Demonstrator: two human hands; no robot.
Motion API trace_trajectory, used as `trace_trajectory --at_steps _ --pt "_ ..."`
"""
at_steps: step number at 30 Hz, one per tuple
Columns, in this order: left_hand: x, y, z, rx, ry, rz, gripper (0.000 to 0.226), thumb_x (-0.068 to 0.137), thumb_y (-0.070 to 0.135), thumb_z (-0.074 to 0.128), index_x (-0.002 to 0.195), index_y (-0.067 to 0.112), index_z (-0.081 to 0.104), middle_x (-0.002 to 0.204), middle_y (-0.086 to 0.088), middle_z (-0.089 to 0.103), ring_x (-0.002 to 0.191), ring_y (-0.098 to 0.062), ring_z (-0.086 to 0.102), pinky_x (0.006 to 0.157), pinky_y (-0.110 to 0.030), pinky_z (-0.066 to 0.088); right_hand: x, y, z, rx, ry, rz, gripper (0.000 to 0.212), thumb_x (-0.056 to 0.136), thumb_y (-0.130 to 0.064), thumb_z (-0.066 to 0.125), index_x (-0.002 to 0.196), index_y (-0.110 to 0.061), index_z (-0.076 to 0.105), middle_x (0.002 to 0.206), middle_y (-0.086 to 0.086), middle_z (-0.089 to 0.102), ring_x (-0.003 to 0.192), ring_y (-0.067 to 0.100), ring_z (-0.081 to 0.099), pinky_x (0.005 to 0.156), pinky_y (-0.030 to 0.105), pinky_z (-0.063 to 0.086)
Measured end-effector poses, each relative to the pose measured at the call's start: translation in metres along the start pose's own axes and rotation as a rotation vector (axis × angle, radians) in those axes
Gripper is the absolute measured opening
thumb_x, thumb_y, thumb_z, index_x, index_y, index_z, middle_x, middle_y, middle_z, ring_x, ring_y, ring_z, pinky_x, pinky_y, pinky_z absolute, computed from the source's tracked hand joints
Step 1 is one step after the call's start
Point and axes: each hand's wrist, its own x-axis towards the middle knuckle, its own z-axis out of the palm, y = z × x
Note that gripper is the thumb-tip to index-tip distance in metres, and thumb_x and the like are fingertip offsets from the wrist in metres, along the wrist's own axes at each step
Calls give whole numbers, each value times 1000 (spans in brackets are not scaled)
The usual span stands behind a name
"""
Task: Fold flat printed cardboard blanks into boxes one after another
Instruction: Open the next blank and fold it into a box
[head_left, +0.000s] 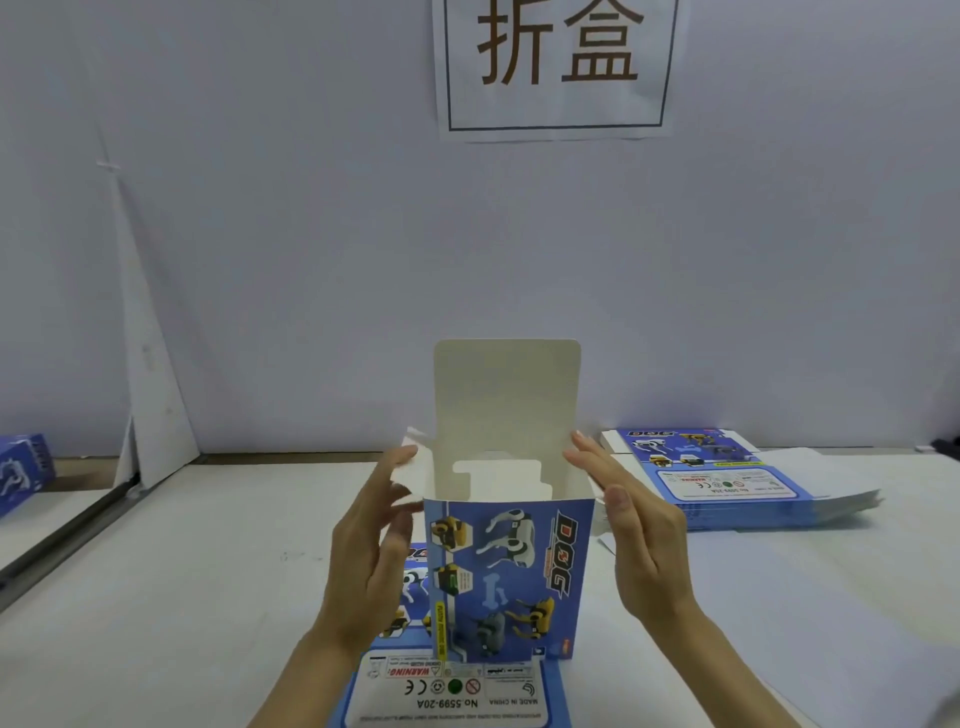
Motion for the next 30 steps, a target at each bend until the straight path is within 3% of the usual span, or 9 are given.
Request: trace_trajectory --at_steps 4,7,10,13,18,21,23,25,30 --pt "-23 -7 19 -90 49 -103 44 94 55 41 137 47 43 129 20 57 112 -5 60 80 -20 54 -3 -4 8 35 58 27 48 95 -62 26 121 -36 56 133 -34 49 129 -4 45 100 19 45" --pt "-29 -10 32 -126 85 -113 44 99 34 38 137 15 50 132 11 55 119 -6 55 81 -14 52 -11 -6 17 84 86 84 52 93 -66 25 126 -35 52 133 -39 45 129 -8 43 99 17 45" --pt "-27 -15 32 -64 95 -127 39 99 20 39 131 1 50 121 24 55 114 0 55 75 -9 51 -15 -8 19 112 41 161 62 86 -77 25 130 -38 45 136 -39 42 132 -6 40 104 40 46" --pt "-14 -9 24 -51 129 -182 36 100 6 37 133 15 48 109 35 59 103 8 59 70 -7 50 -11 -12 14 -17 -29 68 57 88 -74 30 130 -40 47 143 -24 43 134 -3 37 103 46 45" --pt "-5 18 27 -153 236 -303 45 90 42 43 132 49 31 116 20 58 100 0 63 62 -13 53 -6 -31 28 -205 -23 -49 49 89 -69 40 124 -38 55 131 -7 44 123 12 42 77 46 58" --pt "-12 32 38 -4 44 -279 88 70 78 55 141 50 10 145 16 32 129 1 42 91 -21 50 -8 -39 39 -339 57 -99 49 90 -60 45 121 -26 62 129 -1 35 121 0 34 79 29 56" --pt "-11 33 40 262 -72 -211 115 54 94 45 143 45 -8 158 12 3 145 -8 13 116 -39 26 -7 -42 36 -336 48 -76 52 90 -62 42 119 -24 64 127 -7 28 121 -7 29 79 22 53" --pt "-9 33 38 416 -123 -164 126 48 96 43 140 43 -25 158 11 -9 145 -8 -1 121 -46 8 -3 -42 26 -304 2 -42 62 89 -71 33 119 -26 63 123 -12 29 119 -4 34 77 19 53" --pt "-8 35 40 334 -128 -168 128 49 82 61 135 55 -30 137 26 9 136 -11 25 107 -43 41 40 -51 13 -204 197 99 52 87 -50 55 133 -27 44 119 -11 42 105 7 48 87 10 38"
